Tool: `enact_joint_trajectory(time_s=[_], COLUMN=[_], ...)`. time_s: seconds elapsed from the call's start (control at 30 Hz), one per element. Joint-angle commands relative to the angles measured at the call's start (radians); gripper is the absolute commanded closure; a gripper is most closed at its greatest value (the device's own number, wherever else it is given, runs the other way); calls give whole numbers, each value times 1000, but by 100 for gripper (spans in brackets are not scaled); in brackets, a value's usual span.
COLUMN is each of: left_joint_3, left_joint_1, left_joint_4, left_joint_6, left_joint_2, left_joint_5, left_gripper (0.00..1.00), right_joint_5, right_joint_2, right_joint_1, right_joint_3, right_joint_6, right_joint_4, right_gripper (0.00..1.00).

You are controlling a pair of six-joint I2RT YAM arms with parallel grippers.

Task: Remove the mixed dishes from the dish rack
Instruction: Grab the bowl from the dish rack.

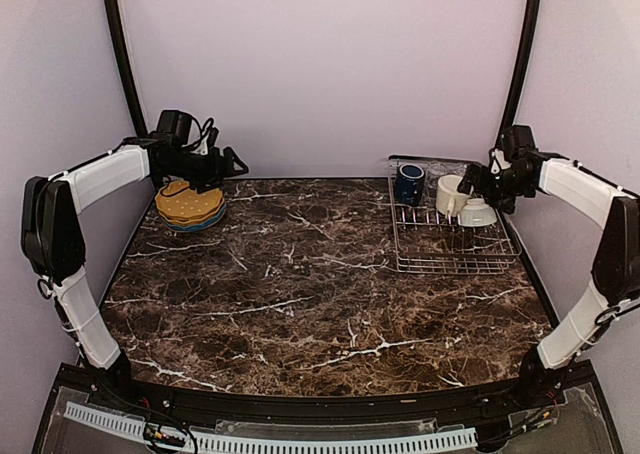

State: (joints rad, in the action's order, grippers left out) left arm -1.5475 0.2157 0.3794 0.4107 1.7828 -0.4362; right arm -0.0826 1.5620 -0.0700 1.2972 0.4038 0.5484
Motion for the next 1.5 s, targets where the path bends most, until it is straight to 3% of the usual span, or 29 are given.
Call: enact_joint_trajectory(time_s=[0.0, 0.37, 0.6, 1.03, 1.47], left_joint_3=[17, 9, 3, 0, 5], left_joint_1=[27, 46, 47, 47, 48], left_joint_4=[10, 20, 25, 22, 16], left_joint_6=[-26, -33, -29, -16, -15], left_joint_2=[-13, 9, 10, 7, 4], left_joint_5=[2, 4, -11, -37, -36], left_gripper=[15, 15, 15, 15, 15], right_joint_5=[-96, -128, -28, 109, -25], right_joint_2=[18, 86, 79, 42, 161], right_joint_1=[55, 61, 61, 98, 141], right_joint_3=[-11, -96, -145, -91, -101], right_joint_6=[147, 627, 824, 682, 762], right_joint_4=[-27, -183, -200, -162, -232], right_gripper=[1, 1, 1, 1, 1])
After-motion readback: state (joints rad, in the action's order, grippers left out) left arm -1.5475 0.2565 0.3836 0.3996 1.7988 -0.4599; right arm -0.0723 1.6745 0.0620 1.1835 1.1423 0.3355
